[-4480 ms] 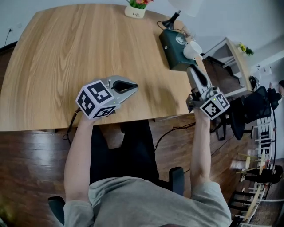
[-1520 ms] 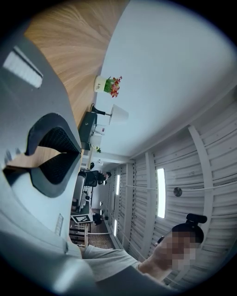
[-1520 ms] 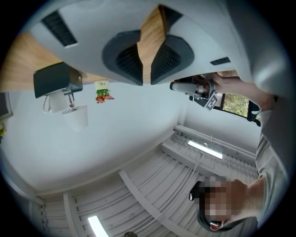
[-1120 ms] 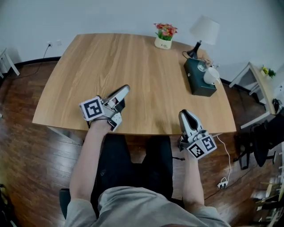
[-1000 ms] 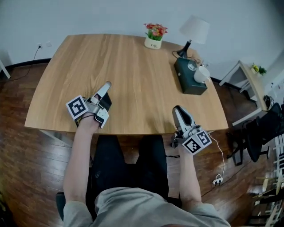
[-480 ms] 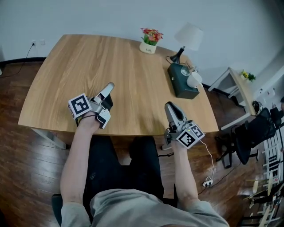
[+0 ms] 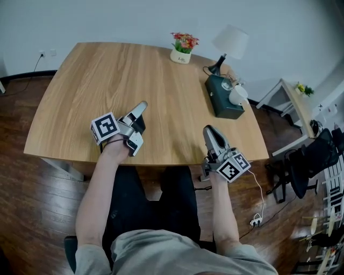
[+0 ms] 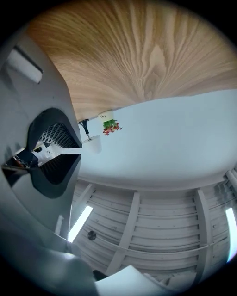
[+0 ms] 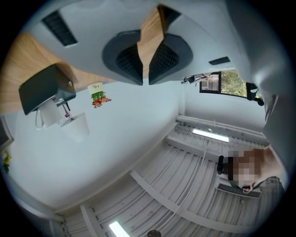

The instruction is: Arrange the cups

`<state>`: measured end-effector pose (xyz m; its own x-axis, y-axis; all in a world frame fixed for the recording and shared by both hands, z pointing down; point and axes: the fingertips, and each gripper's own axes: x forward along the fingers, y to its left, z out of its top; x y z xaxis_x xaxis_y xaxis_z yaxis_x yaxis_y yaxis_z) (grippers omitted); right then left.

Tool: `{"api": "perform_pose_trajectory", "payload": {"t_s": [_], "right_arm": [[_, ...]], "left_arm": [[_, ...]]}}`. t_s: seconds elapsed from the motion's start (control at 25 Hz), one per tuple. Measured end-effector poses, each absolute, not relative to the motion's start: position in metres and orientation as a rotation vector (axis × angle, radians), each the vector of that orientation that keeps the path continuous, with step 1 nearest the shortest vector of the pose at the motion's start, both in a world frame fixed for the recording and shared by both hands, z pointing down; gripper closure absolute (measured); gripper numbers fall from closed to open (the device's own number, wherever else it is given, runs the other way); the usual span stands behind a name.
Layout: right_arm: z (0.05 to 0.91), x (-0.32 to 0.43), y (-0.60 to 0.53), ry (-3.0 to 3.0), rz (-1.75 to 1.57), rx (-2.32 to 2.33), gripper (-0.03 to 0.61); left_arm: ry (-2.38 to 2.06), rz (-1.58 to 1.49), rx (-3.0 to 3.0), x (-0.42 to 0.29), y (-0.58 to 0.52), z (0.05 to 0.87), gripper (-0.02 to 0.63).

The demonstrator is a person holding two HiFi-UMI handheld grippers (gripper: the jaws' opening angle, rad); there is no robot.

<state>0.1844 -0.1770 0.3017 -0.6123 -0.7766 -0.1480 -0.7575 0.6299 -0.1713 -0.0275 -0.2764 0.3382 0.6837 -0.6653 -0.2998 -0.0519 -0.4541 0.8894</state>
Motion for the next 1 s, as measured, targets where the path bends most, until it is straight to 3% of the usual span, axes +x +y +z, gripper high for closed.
{"api": "perform_pose_trajectory", "payload": {"t_s": [0.36,0.8,1.0], "right_arm": [[0.308,0.201,-0.170,2.664,-0.086,-1.330,0.538],[0.305,0.194,-0.152,2.698,-0.060,-1.311,0.538],[0.260,0.197,-0.192,2.708,0.194,-1.250,0.537]], "left_arm": [[-0.466,-0.950,1.384,-0.019,-0.322,0.390,0.608],[-0.472,-1.061,1.337,-0.046,-0.332,0.390,0.609],[-0.366,-1.175,1.433,-0.041,-0.379,0.329,0.609]]}}
